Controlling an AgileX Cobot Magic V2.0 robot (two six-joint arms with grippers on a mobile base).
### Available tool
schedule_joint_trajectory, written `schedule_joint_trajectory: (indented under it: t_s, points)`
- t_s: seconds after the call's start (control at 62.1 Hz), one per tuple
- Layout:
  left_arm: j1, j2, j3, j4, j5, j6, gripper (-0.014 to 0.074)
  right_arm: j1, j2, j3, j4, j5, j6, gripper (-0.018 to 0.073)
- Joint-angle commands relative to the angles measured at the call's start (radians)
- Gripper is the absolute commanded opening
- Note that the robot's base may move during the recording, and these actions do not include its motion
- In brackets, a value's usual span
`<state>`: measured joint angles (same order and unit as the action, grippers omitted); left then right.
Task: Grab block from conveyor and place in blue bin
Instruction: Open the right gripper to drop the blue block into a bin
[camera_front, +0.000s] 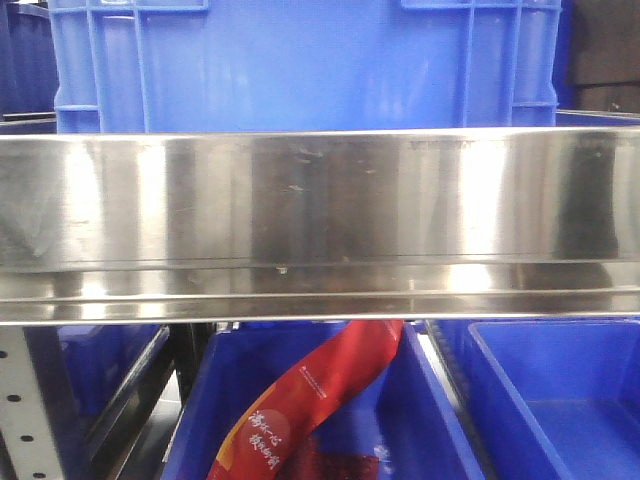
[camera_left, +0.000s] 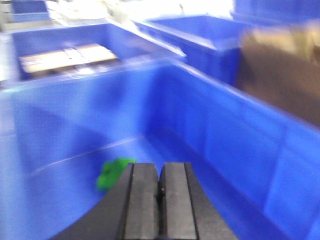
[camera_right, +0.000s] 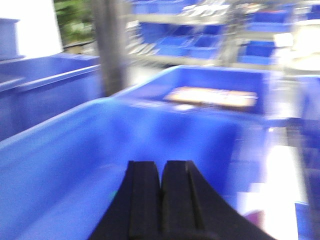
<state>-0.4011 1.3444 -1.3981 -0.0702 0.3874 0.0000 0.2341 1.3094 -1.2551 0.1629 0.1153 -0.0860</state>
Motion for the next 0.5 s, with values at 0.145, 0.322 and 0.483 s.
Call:
schedule_joint_trajectory:
  t_s: [0.145,0.322,0.483]
  points:
    - [0.135,-0.184,0.14,-0.011,-0.009,-0.012,-0.0111,-0.134,-0.151,0.136,0.0,-0.013,-0.003,-0.016]
    - [0.198,-0.372,0.381,-0.011,-0.099,-0.012,-0.0111,-0.176,-0.29,0.349,0.0,-0.055,-0.003,-0.016]
    - [0.209,-0.561,0.623,-0.011,-0.23,-0.012,-0.0111,-0.176,-0.438,0.555,0.0,-0.115,-0.003,-0.016]
